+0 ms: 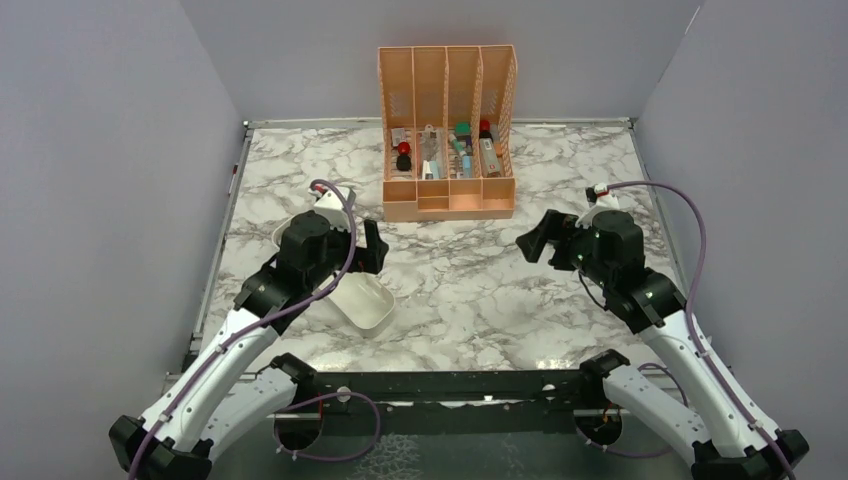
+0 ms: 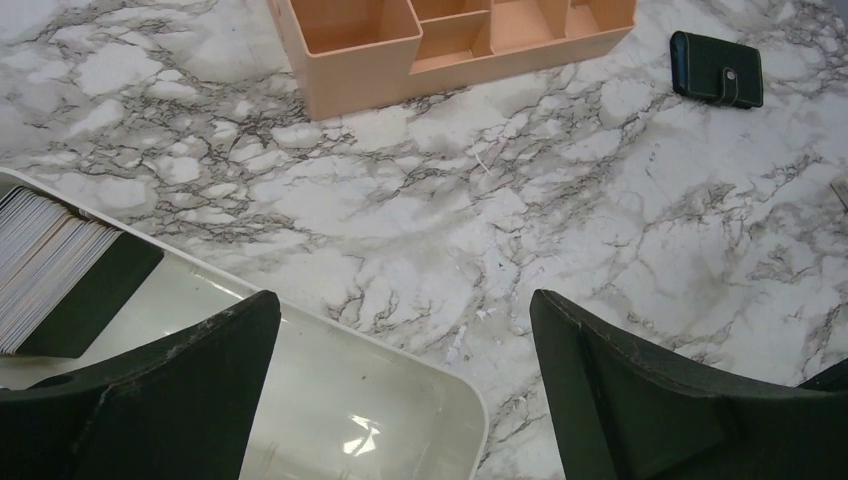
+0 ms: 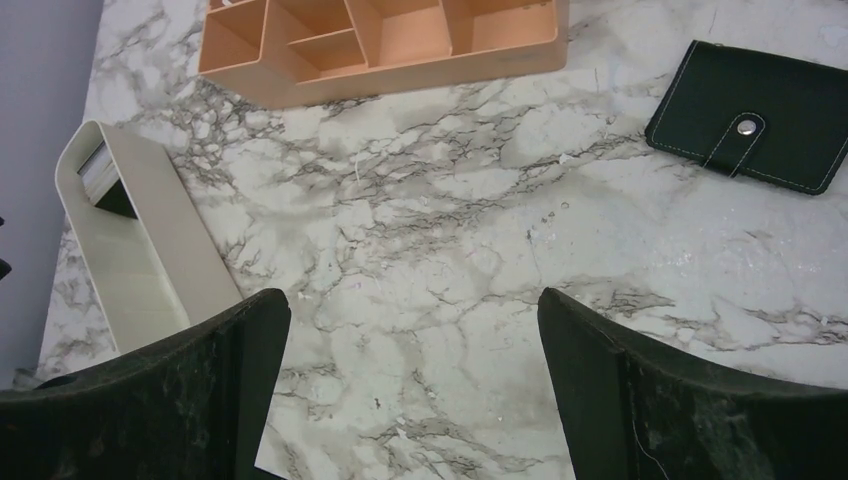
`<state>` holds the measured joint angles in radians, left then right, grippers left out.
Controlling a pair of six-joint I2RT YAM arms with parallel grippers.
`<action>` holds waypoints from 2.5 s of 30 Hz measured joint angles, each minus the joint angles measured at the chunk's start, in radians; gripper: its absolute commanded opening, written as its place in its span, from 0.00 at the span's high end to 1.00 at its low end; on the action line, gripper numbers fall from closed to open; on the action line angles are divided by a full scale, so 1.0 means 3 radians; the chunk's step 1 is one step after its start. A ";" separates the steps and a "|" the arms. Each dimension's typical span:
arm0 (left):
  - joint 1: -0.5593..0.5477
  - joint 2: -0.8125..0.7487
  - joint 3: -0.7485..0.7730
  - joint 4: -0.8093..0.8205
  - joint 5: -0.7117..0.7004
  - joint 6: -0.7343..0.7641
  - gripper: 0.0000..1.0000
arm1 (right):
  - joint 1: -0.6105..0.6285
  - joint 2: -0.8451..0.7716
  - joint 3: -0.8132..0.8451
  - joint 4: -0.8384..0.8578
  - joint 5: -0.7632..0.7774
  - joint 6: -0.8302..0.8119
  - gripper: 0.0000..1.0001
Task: Put the credit cards into the card holder
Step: Pick up the card holder from the center of the board.
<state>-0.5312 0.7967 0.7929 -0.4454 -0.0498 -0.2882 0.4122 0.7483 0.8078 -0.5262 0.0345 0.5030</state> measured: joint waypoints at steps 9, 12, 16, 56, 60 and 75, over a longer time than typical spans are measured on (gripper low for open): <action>0.0000 -0.0196 -0.0085 0.0117 0.0020 0.0004 0.01 | 0.0000 0.0064 -0.0139 0.0088 0.0003 0.0099 0.00; 0.0000 -0.0237 -0.0132 0.0144 0.0029 0.0015 0.01 | 0.0000 0.0203 -0.0205 0.0211 0.0066 0.0181 0.00; 0.0000 -0.0249 -0.0139 0.0148 0.0029 0.0020 0.01 | 0.0000 0.0595 -0.0202 0.0315 0.0420 0.0261 0.01; 0.0000 -0.0243 -0.0146 0.0156 0.0126 0.0142 0.01 | -0.0879 0.3053 0.0430 0.0852 0.1180 0.0065 0.55; 0.0000 -0.0233 -0.0146 0.0156 0.0122 0.0145 0.03 | -0.0879 0.3079 0.0453 0.0880 0.1185 0.0047 0.71; 0.0000 -0.0104 -0.0144 0.0086 0.0024 0.0134 0.27 | -0.0788 0.2633 0.0387 0.0814 0.1031 -0.0155 0.99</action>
<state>-0.5312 0.7654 0.7498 -0.4194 -0.0425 -0.2481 0.1757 1.5383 0.9237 -0.2821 0.3439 0.4564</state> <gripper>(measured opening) 0.827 0.029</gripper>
